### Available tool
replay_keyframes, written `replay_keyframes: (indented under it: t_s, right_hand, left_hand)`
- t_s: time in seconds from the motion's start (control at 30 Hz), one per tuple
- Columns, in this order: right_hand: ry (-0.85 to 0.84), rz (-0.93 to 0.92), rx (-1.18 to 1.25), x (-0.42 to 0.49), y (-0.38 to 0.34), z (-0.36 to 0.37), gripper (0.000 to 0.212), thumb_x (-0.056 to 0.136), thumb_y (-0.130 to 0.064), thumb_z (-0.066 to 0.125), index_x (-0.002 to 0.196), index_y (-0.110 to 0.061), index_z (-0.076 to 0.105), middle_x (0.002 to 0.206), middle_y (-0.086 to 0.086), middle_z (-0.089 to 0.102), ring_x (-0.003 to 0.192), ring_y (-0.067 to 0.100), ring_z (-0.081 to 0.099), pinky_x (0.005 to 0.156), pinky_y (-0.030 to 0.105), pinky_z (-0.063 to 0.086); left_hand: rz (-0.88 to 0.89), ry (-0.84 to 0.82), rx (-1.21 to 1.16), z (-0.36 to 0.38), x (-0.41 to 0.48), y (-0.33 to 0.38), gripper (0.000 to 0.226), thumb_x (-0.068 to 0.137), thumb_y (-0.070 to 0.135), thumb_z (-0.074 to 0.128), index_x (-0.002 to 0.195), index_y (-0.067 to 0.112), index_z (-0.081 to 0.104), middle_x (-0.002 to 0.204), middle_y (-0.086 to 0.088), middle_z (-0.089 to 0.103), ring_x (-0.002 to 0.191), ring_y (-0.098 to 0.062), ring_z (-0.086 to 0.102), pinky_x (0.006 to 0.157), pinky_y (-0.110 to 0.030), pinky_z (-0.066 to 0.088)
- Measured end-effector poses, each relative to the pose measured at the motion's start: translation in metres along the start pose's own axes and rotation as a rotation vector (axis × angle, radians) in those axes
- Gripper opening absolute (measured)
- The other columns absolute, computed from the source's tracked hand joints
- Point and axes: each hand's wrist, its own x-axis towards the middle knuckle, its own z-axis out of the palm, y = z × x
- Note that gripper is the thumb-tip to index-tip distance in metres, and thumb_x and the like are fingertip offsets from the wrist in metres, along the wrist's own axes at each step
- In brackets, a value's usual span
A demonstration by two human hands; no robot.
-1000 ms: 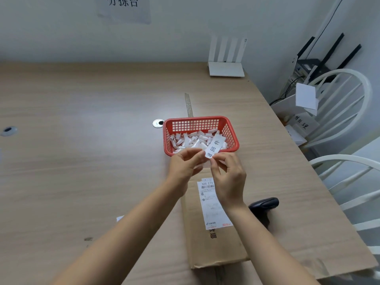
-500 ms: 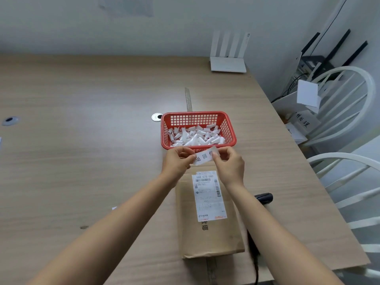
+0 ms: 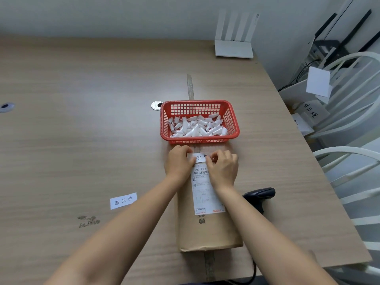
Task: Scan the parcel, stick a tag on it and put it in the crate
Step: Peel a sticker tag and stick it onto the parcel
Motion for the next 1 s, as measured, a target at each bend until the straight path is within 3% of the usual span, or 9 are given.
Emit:
replay_keyframes:
  t_s: [0.23, 0.5, 0.7, 0.83, 1.0]
  right_hand:
    - [-0.011, 0.165, 0.050, 0.003, 0.006, -0.008, 0.019, 0.087, -0.016, 0.051, 0.102, -0.004, 0.052, 0.112, 0.018, 0.051, 0.107, 0.033, 0.046, 0.085, 0.041, 0.041]
    - [-0.179, 0.083, 0.243, -0.017, 0.031, -0.027, 0.024, 0.088, -0.016, 0.052, 0.110, -0.008, 0.053, 0.118, 0.014, 0.052, 0.103, 0.026, 0.054, 0.085, 0.034, 0.042]
    - [-0.449, -0.028, 0.233, -0.042, 0.048, -0.053, 0.047, 0.080, -0.020, 0.066, 0.124, -0.020, 0.049, 0.128, 0.007, 0.046, 0.115, 0.018, 0.049, 0.095, 0.026, 0.037]
    - [-0.646, -0.087, 0.108, -0.058, 0.056, -0.065, 0.079, 0.071, -0.027, 0.074, 0.138, -0.029, 0.032, 0.144, 0.006, 0.028, 0.133, 0.020, 0.033, 0.104, 0.026, 0.027]
    - [-0.706, -0.057, 0.086, -0.076, 0.056, -0.071, 0.093, 0.068, -0.032, 0.077, 0.141, -0.036, 0.020, 0.151, 0.009, 0.015, 0.139, 0.021, 0.022, 0.110, 0.027, 0.022]
  left_hand:
    - [-0.083, 0.091, 0.111, -0.001, -0.008, -0.016, 0.041, 0.085, 0.033, 0.055, 0.121, 0.014, 0.054, 0.125, -0.013, 0.048, 0.117, -0.030, 0.040, 0.091, -0.041, 0.043]
    - [-0.024, -0.021, -0.047, -0.014, -0.034, -0.034, 0.053, 0.088, 0.029, 0.051, 0.135, 0.010, 0.036, 0.132, -0.014, 0.043, 0.119, -0.028, 0.047, 0.095, -0.038, 0.043]
    - [0.093, -0.211, -0.120, -0.023, -0.066, -0.042, 0.067, 0.075, 0.033, 0.068, 0.135, 0.025, 0.039, 0.132, -0.011, 0.039, 0.123, -0.021, 0.042, 0.094, -0.019, 0.030]
    - [0.110, -0.331, -0.160, -0.022, -0.090, -0.046, 0.076, 0.069, 0.034, 0.075, 0.134, 0.024, 0.038, 0.141, -0.009, 0.029, 0.135, -0.019, 0.029, 0.099, -0.011, 0.018]
    - [0.030, -0.462, -0.179, -0.014, -0.115, -0.056, 0.105, 0.064, 0.041, 0.077, 0.145, 0.030, 0.011, 0.150, -0.008, 0.015, 0.141, -0.017, 0.018, 0.105, -0.018, 0.017]
